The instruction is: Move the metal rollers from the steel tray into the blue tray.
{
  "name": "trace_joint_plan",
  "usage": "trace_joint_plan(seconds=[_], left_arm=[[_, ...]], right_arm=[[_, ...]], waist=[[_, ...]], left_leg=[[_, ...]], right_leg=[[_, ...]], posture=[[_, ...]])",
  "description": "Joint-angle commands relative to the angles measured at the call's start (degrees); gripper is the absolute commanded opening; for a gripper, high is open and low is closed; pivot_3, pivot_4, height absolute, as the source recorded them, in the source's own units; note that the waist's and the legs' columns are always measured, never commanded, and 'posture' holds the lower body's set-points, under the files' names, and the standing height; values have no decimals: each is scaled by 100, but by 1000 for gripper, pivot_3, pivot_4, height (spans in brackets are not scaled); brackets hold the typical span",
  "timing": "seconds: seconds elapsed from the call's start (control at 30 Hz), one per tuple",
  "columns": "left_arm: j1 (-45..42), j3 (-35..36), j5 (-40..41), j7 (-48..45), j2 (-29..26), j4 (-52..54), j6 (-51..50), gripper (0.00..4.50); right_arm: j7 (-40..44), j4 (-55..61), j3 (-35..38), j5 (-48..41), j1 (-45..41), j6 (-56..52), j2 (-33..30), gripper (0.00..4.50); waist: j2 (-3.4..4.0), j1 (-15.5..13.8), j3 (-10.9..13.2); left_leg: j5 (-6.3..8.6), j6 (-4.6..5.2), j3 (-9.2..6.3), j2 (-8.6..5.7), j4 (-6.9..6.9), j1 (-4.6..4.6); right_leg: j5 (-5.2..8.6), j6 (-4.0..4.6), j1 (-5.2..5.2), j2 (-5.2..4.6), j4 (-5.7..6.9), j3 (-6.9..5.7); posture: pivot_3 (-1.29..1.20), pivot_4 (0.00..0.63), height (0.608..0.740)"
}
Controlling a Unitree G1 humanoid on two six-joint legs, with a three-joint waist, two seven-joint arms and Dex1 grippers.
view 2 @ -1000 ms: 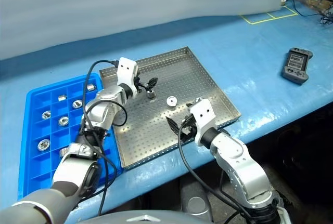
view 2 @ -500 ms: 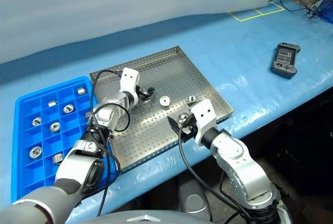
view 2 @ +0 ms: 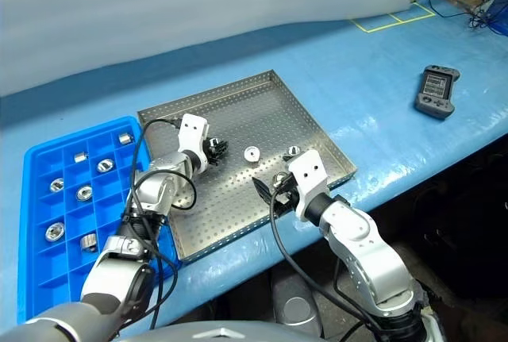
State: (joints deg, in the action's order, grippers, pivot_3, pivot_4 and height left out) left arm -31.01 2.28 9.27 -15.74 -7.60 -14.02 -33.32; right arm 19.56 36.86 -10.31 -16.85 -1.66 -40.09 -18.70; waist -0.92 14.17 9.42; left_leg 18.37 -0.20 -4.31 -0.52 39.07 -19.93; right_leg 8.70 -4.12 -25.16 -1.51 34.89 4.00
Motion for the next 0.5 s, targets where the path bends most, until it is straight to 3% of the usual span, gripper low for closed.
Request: trace_joint_plan(seconds=[0.03,0.3,0.5], left_arm=[[27,422,339,266,148,1346,314,1713],[1042,850,329,652,-241,4037,60,1713],[2207,1106,80,851,-682,5336,-130,1713]], right_arm=[[66,93,-62,-29,-163,93,28,4500],[540,-345,-339,-83,-772,121,-29,4500],[981,-836,-614,-57,-1328,320,1,4500]], waist=[[0,-28,0],[3,-196,-1],[3,-629,0]], left_leg=[[0,0,1,0,0,-4],[0,0,5,0,-2,-3],[-2,-3,0,0,-1,1]], right_leg=[[-1,0,-6,0,2,2],[-2,3,-14,1,8,9],[-2,7,-13,4,13,3]], posture=[[-249,150,740],[-98,150,740],[21,150,740]])
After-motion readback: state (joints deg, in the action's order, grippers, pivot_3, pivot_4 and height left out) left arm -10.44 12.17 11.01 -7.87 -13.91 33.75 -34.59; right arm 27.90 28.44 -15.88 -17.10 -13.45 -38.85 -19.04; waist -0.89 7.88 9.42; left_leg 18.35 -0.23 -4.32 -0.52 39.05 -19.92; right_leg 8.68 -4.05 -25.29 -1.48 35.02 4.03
